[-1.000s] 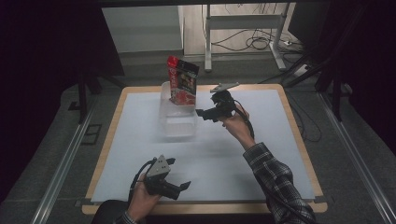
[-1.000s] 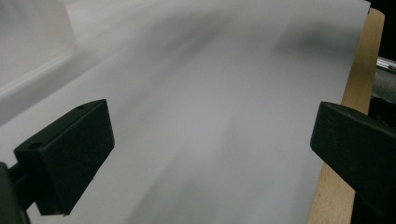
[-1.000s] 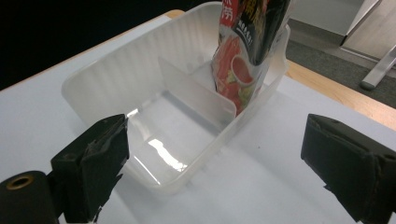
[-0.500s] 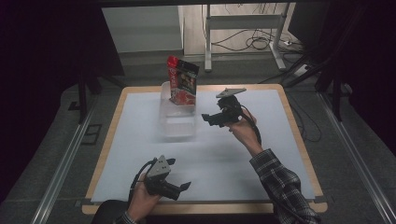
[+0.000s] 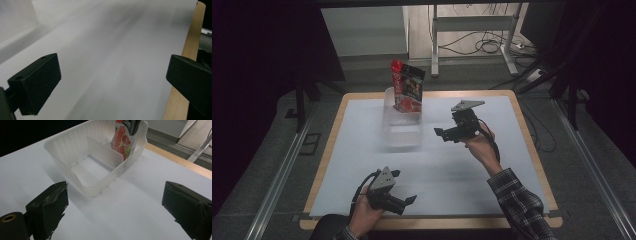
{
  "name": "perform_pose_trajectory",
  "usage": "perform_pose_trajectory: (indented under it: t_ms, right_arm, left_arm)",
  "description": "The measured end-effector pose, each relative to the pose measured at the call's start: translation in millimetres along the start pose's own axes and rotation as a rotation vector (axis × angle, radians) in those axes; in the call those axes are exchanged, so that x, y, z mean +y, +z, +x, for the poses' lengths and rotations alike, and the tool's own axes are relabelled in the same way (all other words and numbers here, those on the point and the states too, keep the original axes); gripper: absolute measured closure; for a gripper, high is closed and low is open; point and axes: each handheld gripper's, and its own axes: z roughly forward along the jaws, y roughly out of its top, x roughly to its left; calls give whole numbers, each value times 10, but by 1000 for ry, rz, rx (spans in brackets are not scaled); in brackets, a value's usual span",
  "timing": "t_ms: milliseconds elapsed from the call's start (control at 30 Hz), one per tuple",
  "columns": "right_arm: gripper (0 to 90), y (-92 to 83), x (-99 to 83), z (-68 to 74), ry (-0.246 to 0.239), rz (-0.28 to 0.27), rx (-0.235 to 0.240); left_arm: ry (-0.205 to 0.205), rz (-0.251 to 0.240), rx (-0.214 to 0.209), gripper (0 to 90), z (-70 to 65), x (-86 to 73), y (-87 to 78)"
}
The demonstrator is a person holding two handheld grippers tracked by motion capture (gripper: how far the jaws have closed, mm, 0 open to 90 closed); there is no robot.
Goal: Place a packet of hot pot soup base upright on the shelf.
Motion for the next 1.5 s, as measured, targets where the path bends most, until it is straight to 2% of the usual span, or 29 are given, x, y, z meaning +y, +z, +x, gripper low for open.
perform_pose_trajectory:
  t_ms: [400,567,767,1033,1500]
  right_arm:
    - [58,-120,-196,39,3,-12,-15]
    - [55,-141,-271,39,2,2,-27]
    - [53,-203,-342,55,7,8,-35]
    - [49,-323,-436,93,12,13,-46]
    - [46,-574,-616,94,38,14,-80]
  left_arm:
    - [4,10,1,0,-5,-1,4]
    - [-15,26,-15,0,-4,-1,13]
    - [-17,33,-22,0,-9,2,14]
    - [-34,39,-30,2,-25,0,29]
    - [-18,49,-26,3,-33,2,30]
